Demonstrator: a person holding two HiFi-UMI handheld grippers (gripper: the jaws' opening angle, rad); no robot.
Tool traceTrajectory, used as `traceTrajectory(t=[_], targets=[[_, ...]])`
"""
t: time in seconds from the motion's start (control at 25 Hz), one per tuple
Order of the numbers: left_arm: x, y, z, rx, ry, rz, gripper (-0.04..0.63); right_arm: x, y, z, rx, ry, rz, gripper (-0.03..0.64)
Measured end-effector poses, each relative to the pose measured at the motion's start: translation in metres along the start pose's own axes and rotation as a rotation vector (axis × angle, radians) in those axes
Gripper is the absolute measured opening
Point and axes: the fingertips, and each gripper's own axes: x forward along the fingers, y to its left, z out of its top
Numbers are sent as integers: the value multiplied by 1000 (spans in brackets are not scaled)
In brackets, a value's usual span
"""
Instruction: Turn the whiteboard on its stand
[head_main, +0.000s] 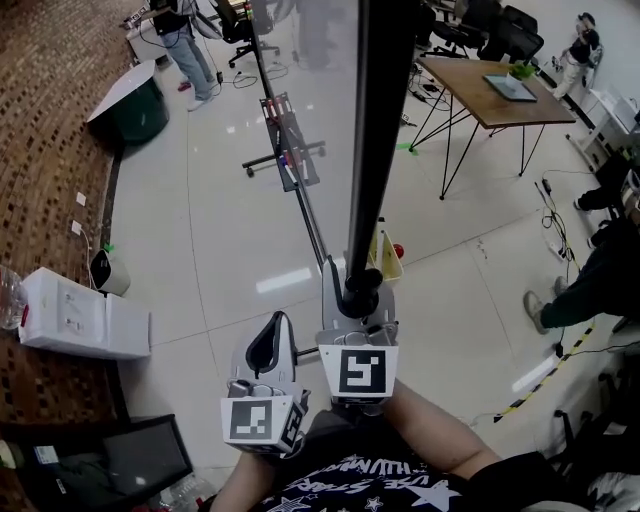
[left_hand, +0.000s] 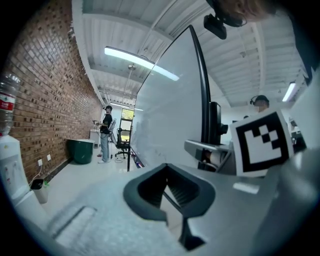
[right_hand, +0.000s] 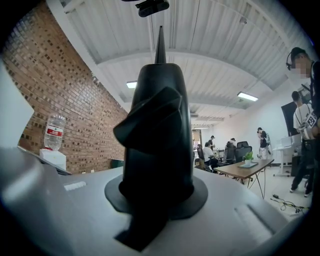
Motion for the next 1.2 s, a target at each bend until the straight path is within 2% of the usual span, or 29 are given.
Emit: traceTrajectory(t=[0.56, 0.84, 1.2], targets=[[-20, -36, -13, -12, 16, -48, 6, -50, 3, 7, 3, -10, 16, 89], [-37, -61, -12, 1, 15, -20, 6, -79, 1, 2, 3, 6, 20, 89], [-91, -96, -24, 43, -16, -7, 6, -114, -1, -3, 15, 24, 12, 91]])
